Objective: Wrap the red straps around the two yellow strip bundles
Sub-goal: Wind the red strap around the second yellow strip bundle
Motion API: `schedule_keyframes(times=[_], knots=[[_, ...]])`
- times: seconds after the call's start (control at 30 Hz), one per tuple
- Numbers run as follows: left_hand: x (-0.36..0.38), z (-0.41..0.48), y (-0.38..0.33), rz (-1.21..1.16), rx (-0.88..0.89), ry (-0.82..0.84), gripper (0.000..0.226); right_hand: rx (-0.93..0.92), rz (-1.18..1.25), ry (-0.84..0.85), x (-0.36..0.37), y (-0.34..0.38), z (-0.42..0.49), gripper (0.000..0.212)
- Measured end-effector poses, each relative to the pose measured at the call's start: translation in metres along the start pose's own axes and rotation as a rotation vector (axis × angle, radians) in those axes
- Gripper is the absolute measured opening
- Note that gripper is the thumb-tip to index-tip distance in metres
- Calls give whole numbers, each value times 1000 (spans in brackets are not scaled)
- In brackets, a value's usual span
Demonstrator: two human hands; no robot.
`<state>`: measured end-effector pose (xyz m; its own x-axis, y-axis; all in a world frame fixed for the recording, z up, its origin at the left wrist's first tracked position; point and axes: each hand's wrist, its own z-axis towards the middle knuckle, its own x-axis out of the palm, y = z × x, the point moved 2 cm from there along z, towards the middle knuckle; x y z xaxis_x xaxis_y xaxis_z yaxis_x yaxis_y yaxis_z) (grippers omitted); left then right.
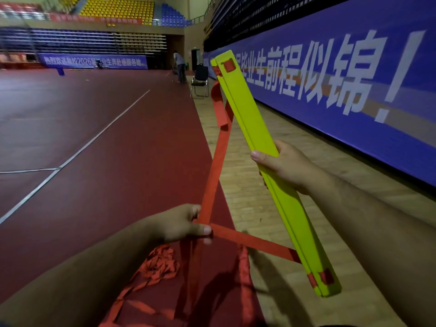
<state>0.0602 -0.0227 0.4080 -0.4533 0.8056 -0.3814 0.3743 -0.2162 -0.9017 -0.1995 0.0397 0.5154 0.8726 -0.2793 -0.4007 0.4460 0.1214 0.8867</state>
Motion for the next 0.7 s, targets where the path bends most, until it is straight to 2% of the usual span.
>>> schedule_keyframes(times=[0.03,0.13,0.27,0.43,0.5,0.63,0.7], knots=[[3,-1,-3,5,-15,15,5,0,-7,2,0,0,0,38],[10,-1,-11,-13,-35,19,19,3,-16,8,-2,0,0,39],[8,0,-15,-242,-131,-54,46,1,-17,-3,-7,1,0,33],[2,-3,-24,65,-78,-125,49,-12,27,-4,-5,0,-2,17],[-2,-4,-26,126,-94,-135,47,-8,17,-7,-3,-2,-1,22],[-6,0,-32,150,-106,-157,32,13,-14,-36,4,-6,-1,65],[-7,1,-34,165,-103,-157,28,15,6,-37,6,-5,-1,59]])
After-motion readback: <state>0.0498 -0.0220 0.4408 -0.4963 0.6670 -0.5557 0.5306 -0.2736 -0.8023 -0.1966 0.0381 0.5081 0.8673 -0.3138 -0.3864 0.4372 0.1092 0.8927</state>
